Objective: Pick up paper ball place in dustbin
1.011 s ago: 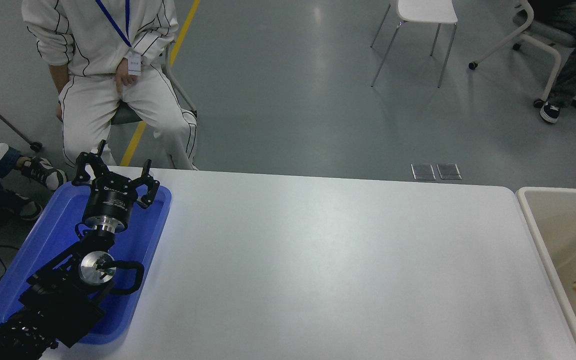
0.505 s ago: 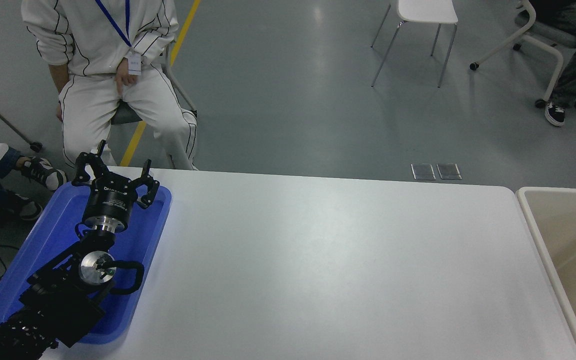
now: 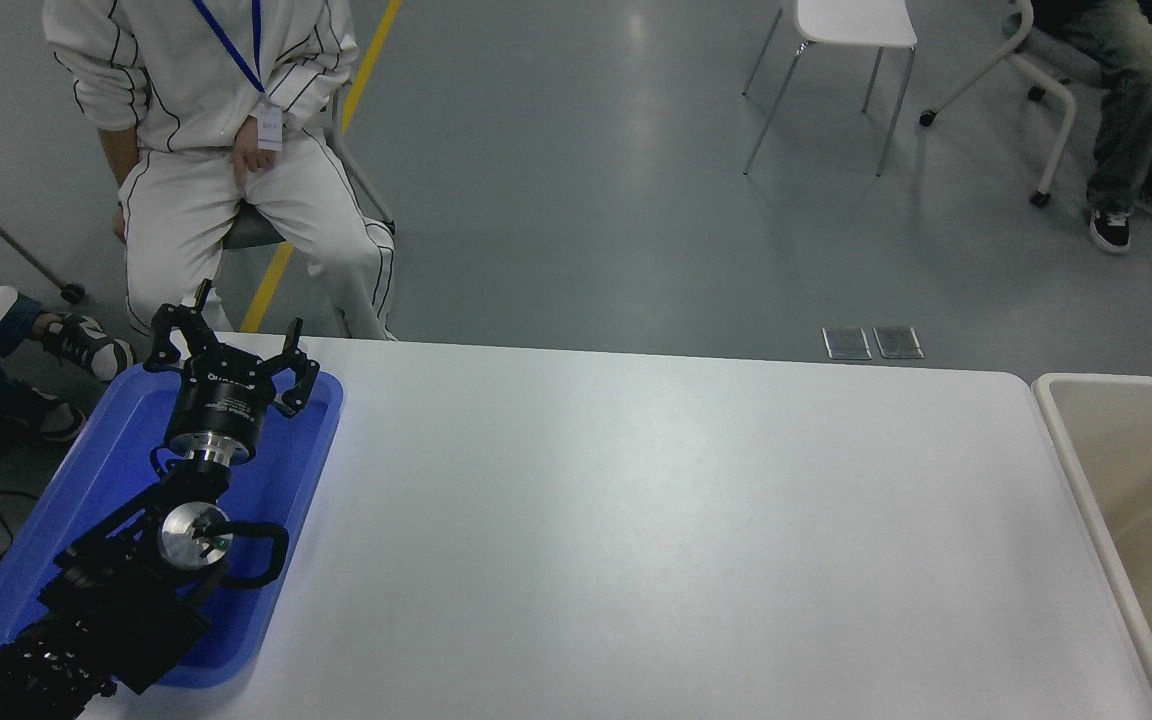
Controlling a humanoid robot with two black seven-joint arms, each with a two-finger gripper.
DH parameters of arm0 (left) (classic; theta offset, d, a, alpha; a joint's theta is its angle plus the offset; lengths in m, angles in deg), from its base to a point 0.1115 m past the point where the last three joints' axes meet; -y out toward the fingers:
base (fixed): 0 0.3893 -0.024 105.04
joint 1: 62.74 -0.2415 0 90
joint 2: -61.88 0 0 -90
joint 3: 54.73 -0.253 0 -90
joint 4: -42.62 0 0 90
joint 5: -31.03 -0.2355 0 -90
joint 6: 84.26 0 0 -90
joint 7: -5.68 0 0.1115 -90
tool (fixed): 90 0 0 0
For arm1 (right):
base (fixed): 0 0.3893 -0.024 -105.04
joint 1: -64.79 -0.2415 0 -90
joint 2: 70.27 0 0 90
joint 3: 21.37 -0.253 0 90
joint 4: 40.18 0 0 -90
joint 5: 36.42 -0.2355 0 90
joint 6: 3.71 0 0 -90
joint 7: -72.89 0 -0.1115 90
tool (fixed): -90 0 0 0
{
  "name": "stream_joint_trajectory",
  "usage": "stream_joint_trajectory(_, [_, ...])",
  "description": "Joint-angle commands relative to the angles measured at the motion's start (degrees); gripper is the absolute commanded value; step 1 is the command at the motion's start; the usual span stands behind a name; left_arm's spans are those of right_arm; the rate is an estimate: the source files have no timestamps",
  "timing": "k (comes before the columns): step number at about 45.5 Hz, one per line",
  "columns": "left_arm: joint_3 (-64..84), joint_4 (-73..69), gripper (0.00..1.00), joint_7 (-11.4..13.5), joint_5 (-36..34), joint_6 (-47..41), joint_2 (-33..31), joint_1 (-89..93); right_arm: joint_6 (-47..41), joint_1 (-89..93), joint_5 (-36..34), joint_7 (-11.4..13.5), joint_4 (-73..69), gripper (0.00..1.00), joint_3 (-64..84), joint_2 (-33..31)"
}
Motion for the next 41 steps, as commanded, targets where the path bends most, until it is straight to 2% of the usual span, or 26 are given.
stream_joint_trajectory(1, [0.0,0.0,1.00,0.0,0.0,0.0,0.0,0.0,-3.8,5.8,0.0,0.0,-8.1,1.00,-18.0,1.6])
stream_joint_trajectory(5, [0.0,0.0,1.00,0.0,0.0,-0.1,0.0,0.0,-7.2,7.5,0.0,-0.4,-9.3,1.00,-22.3,3.9])
stream_joint_trajectory(7, [0.0,0.0,1.00,0.0,0.0,0.0,0.0,0.0,-9.5,8.1,0.0,-1.8,-9.6,1.00,-23.6,4.5])
stream_joint_trajectory(9, [0.0,0.0,1.00,0.0,0.0,0.0,0.0,0.0,-11.9,8.7,0.0,-4.9,-9.8,1.00,-24.6,5.3])
stream_joint_trajectory(14, [0.0,0.0,1.00,0.0,0.0,0.0,0.0,0.0,-16.8,9.8,0.0,-15.9,-9.7,1.00,-25.3,9.0])
stream_joint_trajectory(17, [0.0,0.0,1.00,0.0,0.0,0.0,0.0,0.1,-18.6,10.0,-0.1,-20.5,-9.5,1.00,-24.8,10.3])
stream_joint_trajectory(25, [0.0,0.0,1.00,-0.1,0.0,0.0,0.0,0.0,-23.1,11.1,-1.8,-26.1,-9.5,1.00,-24.9,15.6])
stream_joint_trajectory(31, [0.0,0.0,1.00,-0.1,0.0,0.0,0.0,0.0,-23.2,11.2,-3.0,-33.0,-9.5,1.00,-24.6,18.3])
stream_joint_trajectory(34, [0.0,0.0,1.00,-0.1,0.0,0.0,0.0,0.1,-22.5,11.1,-3.0,-34.5,-9.6,1.00,-24.5,19.2])
stream_joint_trajectory(41, [0.0,0.0,1.00,-0.1,0.0,0.0,0.0,0.1,-19.5,10.5,-2.4,-34.6,-9.5,1.00,-24.4,20.2])
